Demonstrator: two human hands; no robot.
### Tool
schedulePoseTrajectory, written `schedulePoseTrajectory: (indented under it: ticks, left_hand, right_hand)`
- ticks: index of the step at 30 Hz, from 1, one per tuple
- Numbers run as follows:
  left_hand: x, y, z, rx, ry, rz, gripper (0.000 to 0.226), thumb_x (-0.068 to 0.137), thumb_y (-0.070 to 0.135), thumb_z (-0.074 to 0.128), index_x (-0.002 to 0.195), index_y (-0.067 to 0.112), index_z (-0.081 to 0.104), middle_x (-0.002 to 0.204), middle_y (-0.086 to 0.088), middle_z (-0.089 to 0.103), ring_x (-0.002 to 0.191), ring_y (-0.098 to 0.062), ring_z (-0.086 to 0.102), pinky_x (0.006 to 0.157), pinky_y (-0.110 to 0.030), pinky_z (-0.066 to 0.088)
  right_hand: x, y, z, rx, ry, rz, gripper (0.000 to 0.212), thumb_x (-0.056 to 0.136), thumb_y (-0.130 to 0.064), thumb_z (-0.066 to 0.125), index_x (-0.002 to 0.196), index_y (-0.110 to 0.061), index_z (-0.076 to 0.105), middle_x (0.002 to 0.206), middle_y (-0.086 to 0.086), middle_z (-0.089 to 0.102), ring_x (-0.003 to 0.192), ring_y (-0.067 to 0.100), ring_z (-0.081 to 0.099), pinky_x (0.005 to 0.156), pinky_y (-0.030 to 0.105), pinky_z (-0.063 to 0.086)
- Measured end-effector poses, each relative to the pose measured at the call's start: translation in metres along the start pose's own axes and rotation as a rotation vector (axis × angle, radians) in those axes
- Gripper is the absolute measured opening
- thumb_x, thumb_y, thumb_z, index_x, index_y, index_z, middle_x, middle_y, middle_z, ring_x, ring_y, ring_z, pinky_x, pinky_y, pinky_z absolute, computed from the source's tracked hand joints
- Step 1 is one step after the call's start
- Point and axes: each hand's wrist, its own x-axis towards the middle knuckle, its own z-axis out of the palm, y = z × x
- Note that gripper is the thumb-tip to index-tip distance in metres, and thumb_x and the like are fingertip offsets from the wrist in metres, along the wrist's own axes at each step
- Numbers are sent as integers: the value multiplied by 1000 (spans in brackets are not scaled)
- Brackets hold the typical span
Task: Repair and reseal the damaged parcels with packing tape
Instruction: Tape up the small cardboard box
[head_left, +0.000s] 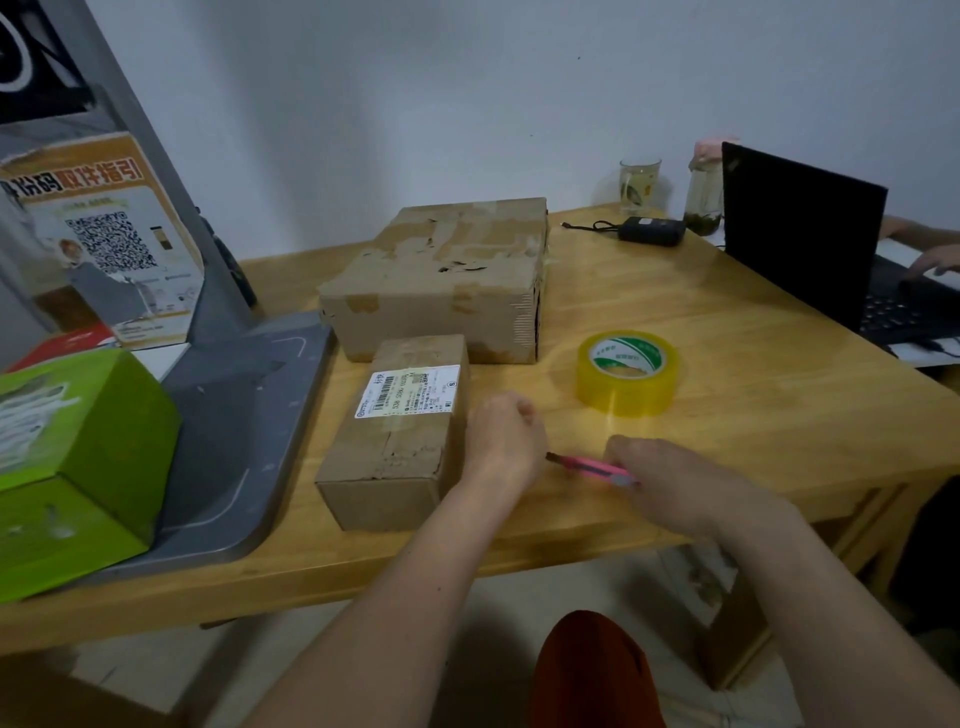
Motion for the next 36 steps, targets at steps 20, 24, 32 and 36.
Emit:
schedulePoseTrajectory:
  ticks: [20,24,32,36]
  left_hand:
    - [0,-14,17,-501,105,-185,26,92,10,64,69,22,63,73,0,68,75,-20,71,75,-36,60]
    - [0,-17,19,-539,137,-186,26,90,8,65,67,20,63,67,0,67,65,-15,66,66,-29,58]
    - [-4,-14,19,-676,174,-202,63,87,5,70,143,17,45,90,-9,72,63,-12,67,57,-17,55]
    - [-5,-14,18,-636,166,-206,52,88,7,70,136,15,52,86,-6,71,66,-11,69,54,-14,52]
  right_hand:
    - [37,-3,10,170,596,95,20,98,-35,46,104,-16,50,112,1,58,103,22,55,66,35,43]
    - [36,3,8,67,518,32,30,100,-26,45,125,-11,44,139,4,48,127,20,46,84,37,48]
    - [42,4,14,26,512,39,53,100,-10,42,149,-12,22,156,6,27,145,17,22,109,36,35]
    - [42,2,16,11,525,49,54,99,-7,40,150,-10,20,156,7,26,145,18,20,110,35,33]
